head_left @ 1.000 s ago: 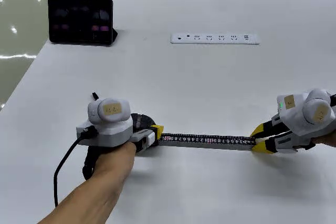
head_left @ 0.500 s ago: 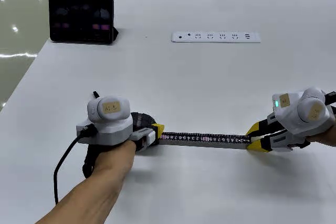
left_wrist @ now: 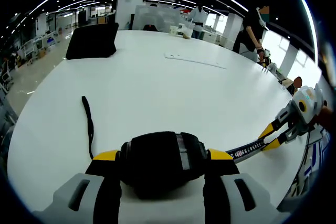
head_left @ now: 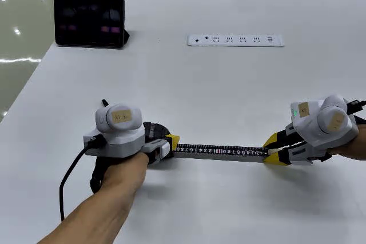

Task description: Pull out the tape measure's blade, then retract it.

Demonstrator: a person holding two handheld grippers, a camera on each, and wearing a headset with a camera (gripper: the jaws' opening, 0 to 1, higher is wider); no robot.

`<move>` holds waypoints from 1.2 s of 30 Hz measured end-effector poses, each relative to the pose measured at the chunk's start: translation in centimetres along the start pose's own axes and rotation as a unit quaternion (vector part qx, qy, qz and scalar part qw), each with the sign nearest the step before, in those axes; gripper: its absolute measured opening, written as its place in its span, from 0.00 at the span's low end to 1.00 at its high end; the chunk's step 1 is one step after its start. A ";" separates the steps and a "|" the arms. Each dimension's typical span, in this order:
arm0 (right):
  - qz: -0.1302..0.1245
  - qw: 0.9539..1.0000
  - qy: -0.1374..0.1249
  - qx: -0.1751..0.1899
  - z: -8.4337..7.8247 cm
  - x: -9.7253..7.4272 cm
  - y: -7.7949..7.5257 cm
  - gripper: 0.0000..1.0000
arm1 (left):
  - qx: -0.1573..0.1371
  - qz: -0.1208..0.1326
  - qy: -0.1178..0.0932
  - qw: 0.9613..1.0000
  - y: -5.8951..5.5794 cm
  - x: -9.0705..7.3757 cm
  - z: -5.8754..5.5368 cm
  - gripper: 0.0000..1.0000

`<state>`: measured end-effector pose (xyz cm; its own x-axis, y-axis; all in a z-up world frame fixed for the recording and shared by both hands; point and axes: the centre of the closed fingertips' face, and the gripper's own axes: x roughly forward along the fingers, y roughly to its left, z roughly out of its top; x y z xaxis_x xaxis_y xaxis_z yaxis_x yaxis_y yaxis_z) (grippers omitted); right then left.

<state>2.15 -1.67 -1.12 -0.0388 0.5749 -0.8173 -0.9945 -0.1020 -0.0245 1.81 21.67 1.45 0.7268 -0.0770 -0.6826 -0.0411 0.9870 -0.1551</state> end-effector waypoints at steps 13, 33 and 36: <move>0.001 1.000 -0.004 -0.001 0.4 0.2 0.1 0.10 | -0.003 -0.002 0.001 1.000 -0.1 -0.1 -0.1 0.58; 0.003 1.000 -0.002 -0.005 0.6 0.8 -0.1 0.10 | -0.003 -0.004 0.003 1.000 -0.1 0.0 -0.1 0.58; 0.003 1.000 -0.004 -0.005 0.7 0.8 -0.1 0.10 | -0.003 -0.004 0.003 1.000 -0.1 0.0 -0.1 0.58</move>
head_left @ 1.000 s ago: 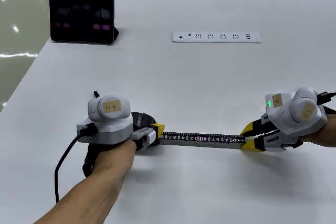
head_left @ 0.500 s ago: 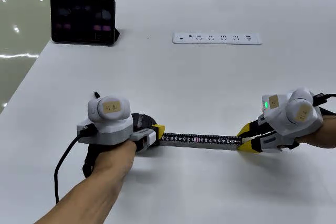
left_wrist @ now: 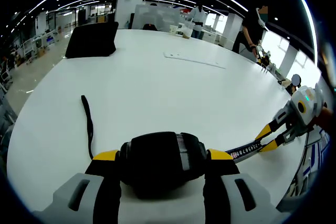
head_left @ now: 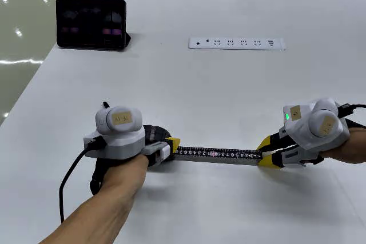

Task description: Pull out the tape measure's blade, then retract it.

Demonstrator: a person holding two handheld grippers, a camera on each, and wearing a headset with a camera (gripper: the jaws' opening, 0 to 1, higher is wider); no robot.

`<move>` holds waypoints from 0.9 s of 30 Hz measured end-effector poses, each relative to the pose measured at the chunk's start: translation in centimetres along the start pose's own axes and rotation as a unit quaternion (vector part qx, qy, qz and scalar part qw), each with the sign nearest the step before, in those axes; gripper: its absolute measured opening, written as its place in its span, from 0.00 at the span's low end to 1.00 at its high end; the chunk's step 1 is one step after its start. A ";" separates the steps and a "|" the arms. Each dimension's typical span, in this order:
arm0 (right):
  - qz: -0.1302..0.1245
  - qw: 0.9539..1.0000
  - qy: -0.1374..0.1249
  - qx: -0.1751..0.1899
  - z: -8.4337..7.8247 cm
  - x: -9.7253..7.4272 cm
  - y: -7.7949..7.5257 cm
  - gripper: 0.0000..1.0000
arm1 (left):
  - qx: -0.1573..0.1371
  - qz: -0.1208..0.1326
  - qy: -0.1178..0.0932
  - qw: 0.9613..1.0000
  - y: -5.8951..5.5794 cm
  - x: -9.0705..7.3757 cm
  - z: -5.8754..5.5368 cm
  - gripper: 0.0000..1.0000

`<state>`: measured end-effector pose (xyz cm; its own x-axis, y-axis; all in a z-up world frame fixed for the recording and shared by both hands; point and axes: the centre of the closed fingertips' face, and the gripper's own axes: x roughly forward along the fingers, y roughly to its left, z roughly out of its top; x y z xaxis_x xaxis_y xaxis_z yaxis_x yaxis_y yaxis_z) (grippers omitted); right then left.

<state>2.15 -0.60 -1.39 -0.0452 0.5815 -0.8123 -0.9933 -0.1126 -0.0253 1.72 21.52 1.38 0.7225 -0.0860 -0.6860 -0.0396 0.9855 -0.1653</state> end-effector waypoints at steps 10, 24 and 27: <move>0.000 1.000 -0.003 -0.001 0.4 0.3 0.1 0.10 | 0.001 -0.001 0.001 1.000 -0.1 0.0 0.0 0.58; 0.002 1.000 -0.009 -0.002 1.6 0.8 0.4 0.11 | -0.001 -0.003 0.002 1.000 0.0 0.0 0.0 0.58; 0.002 1.000 -0.010 -0.003 1.7 0.9 0.3 0.11 | -0.001 -0.003 0.002 1.000 0.0 0.0 0.0 0.58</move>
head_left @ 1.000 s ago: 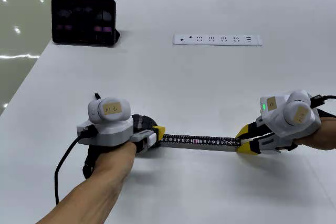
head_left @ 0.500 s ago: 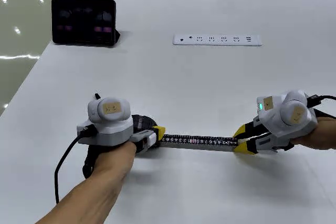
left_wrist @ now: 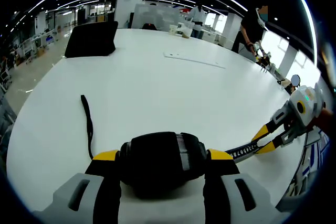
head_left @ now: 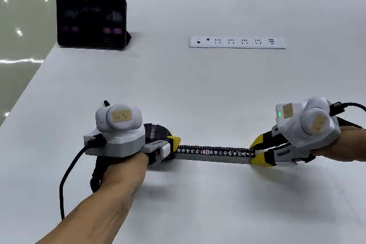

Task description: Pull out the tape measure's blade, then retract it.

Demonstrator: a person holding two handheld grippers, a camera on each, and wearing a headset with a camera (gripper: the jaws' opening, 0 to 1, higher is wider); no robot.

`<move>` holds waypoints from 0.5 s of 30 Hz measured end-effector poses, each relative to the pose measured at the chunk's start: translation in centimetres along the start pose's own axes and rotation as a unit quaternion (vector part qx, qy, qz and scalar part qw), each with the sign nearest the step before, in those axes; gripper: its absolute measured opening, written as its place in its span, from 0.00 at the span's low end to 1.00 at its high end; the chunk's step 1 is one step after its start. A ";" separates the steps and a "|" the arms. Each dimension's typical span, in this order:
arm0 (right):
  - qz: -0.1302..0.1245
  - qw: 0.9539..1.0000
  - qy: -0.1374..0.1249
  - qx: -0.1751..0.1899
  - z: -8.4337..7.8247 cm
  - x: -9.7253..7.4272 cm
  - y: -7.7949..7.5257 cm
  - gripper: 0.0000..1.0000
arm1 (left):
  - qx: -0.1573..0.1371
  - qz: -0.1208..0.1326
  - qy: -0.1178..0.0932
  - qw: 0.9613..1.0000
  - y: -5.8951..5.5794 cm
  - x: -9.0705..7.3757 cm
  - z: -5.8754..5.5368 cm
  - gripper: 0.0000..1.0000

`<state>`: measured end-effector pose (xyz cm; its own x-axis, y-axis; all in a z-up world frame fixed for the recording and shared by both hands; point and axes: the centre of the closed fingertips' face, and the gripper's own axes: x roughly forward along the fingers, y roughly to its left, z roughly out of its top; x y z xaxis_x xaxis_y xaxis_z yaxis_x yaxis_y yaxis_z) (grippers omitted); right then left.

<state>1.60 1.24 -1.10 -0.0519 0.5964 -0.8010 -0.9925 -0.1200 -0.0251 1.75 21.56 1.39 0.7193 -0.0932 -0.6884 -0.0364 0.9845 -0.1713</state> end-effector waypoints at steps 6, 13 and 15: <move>0.001 1.000 -0.001 -0.001 0.2 0.2 0.0 0.11 | 0.000 0.000 0.000 1.000 0.0 0.0 0.0 0.58; 0.002 1.000 -0.004 -0.002 0.4 0.4 0.0 0.11 | -0.001 -0.002 0.001 1.000 -0.1 -0.1 0.0 0.58; 0.003 1.000 -0.004 -0.002 0.5 0.5 0.0 0.11 | -0.001 -0.002 0.001 1.000 -0.1 -0.1 -0.1 0.58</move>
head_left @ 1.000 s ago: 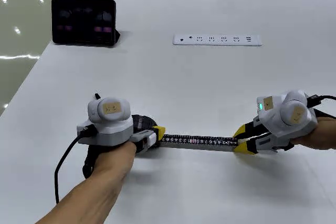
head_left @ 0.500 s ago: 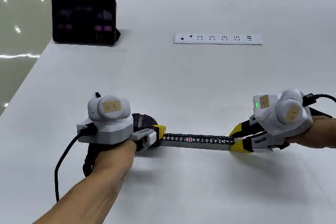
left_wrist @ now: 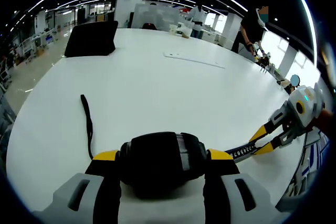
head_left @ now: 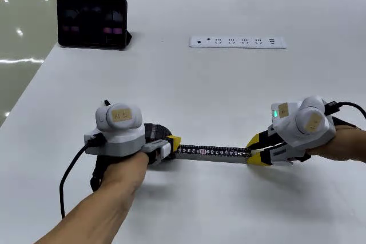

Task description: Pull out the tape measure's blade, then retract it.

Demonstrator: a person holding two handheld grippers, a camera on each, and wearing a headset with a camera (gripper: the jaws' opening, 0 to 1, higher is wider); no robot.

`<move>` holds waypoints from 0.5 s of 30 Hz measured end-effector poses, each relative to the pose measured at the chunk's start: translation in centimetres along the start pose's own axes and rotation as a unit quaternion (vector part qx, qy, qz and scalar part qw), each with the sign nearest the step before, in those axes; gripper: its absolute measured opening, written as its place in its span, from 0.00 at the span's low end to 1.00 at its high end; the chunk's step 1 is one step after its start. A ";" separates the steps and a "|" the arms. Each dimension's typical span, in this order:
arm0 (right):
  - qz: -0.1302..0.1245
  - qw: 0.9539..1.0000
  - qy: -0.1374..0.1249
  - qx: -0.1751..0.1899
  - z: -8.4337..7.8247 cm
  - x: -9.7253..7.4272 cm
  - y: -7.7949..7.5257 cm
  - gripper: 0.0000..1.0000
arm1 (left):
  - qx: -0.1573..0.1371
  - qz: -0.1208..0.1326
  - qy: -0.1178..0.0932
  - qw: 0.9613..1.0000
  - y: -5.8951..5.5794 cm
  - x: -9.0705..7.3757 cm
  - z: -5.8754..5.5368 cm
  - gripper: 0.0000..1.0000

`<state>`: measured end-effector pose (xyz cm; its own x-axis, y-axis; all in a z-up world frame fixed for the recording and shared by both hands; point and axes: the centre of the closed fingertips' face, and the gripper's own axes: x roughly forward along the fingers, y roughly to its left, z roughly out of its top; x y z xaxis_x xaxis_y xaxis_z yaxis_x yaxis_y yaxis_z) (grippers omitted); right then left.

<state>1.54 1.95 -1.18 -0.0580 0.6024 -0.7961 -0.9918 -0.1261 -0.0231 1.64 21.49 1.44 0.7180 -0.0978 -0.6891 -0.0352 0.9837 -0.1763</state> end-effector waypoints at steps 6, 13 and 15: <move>0.001 1.000 -0.003 -0.001 0.4 0.4 -0.1 0.11 | -0.001 -0.001 0.001 1.000 0.0 0.0 0.0 0.58; 0.002 1.000 -0.005 -0.001 0.8 0.7 -0.2 0.11 | -0.002 -0.002 0.001 1.000 0.1 0.0 0.0 0.58; 0.003 1.000 -0.006 -0.002 0.9 0.8 -0.2 0.11 | -0.002 -0.002 0.001 1.000 0.1 0.1 0.0 0.58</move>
<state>1.60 3.19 -1.25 -0.0649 0.6107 -0.7892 -0.9910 -0.1324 -0.0210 1.69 21.60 1.40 0.7163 -0.1016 -0.6904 -0.0359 0.9827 -0.1819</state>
